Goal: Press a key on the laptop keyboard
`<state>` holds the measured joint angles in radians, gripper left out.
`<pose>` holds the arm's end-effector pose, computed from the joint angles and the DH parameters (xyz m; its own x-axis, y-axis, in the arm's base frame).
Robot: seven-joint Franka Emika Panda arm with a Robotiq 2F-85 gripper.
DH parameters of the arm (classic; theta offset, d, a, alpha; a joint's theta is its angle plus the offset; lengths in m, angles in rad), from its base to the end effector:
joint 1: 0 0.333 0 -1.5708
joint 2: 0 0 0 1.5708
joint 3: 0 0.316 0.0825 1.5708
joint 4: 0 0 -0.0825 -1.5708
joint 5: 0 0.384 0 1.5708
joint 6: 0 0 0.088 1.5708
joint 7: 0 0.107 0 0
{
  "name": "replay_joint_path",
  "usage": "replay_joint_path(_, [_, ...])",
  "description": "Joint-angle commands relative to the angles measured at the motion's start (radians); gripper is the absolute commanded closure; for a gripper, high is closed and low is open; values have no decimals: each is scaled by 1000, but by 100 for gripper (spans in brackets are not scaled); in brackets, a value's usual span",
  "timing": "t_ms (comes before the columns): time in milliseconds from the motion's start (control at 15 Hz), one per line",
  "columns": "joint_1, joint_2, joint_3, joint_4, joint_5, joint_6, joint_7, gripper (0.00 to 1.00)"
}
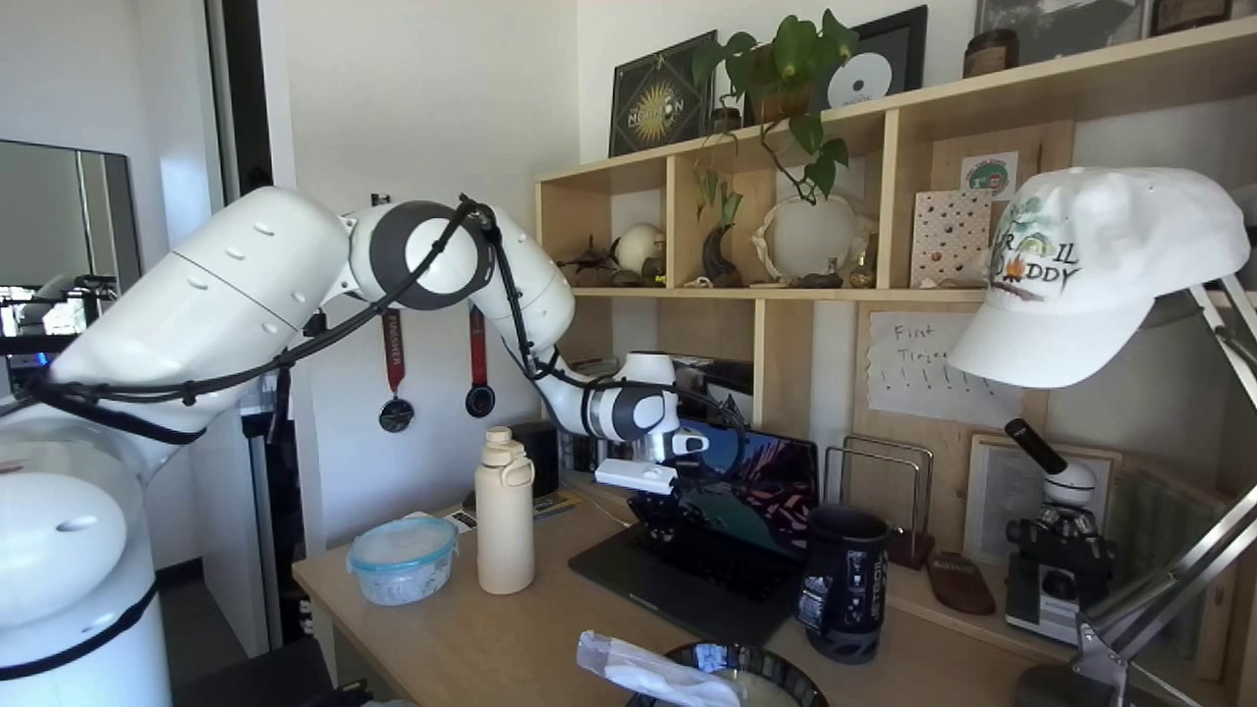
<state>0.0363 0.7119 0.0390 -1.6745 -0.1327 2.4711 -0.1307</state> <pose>0.6872 0.0491 0.1964 0.9531 0.2935 0.0736 0.2881 -0.9546 0.0757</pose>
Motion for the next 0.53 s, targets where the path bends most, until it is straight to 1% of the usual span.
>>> replay_joint_path(0, [24, 10, -20, 5, -12, 3, 25, 100])
replay_joint_path(267, [30, 26, -24, 5, -13, 12, 24, 100])
replay_joint_path(467, [37, 27, -35, 1, -25, 45, 35, 100])
